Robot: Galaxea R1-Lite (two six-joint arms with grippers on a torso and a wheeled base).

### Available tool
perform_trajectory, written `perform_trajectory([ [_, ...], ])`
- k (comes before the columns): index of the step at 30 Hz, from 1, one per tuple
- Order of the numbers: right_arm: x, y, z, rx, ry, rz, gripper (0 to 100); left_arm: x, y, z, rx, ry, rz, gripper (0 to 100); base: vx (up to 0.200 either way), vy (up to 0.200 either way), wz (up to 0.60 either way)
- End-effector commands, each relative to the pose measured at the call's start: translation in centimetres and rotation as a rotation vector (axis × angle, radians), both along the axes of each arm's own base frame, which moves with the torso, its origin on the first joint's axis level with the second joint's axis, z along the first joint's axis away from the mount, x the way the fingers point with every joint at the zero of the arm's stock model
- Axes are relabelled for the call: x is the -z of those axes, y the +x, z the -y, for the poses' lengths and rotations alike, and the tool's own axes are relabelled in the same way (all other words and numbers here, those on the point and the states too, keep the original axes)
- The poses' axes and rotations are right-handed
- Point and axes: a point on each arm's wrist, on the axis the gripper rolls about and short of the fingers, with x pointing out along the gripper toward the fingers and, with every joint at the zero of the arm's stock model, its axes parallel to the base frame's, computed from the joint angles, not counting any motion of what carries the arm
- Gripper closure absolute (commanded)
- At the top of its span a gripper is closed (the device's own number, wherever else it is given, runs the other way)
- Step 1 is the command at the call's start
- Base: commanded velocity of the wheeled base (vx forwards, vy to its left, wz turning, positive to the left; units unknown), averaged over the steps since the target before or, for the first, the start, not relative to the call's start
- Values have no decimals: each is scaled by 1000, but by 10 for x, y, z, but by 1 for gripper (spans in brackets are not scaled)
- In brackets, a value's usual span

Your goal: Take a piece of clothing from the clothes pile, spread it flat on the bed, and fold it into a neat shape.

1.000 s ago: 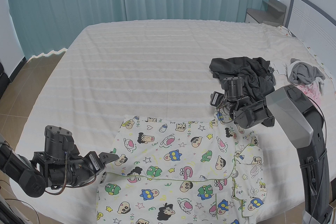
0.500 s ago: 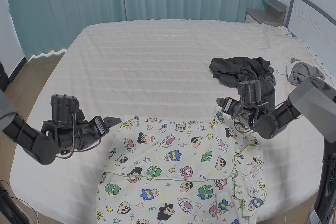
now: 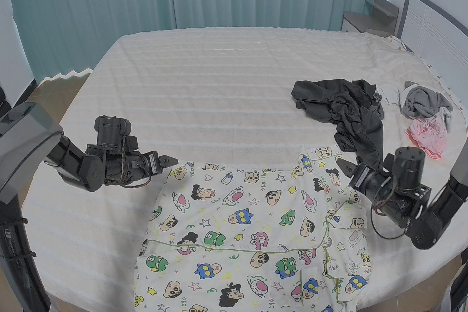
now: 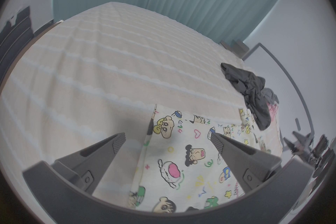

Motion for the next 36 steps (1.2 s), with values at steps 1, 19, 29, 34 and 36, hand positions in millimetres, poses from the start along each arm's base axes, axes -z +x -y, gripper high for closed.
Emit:
perform_trajectory([
  [1,-5,-52,16,-46,42,51,0,42,38,-12,93,67,-37,0,0,0,0],
  [19,0,-62,11,-77,49,22,0,59,70,18,113,-12,-14,0,0,0,0],
  [29,1,-62,11,-77,49,14,0,61,71,17,100,-15,-22,100,0,0,0],
  [34,2,-61,11,-77,48,9,0,54,73,2,58,-13,-9,100,0,0,0],
  [36,2,-62,11,-76,48,11,0,50,74,-5,45,-14,0,100,0,0,0],
])
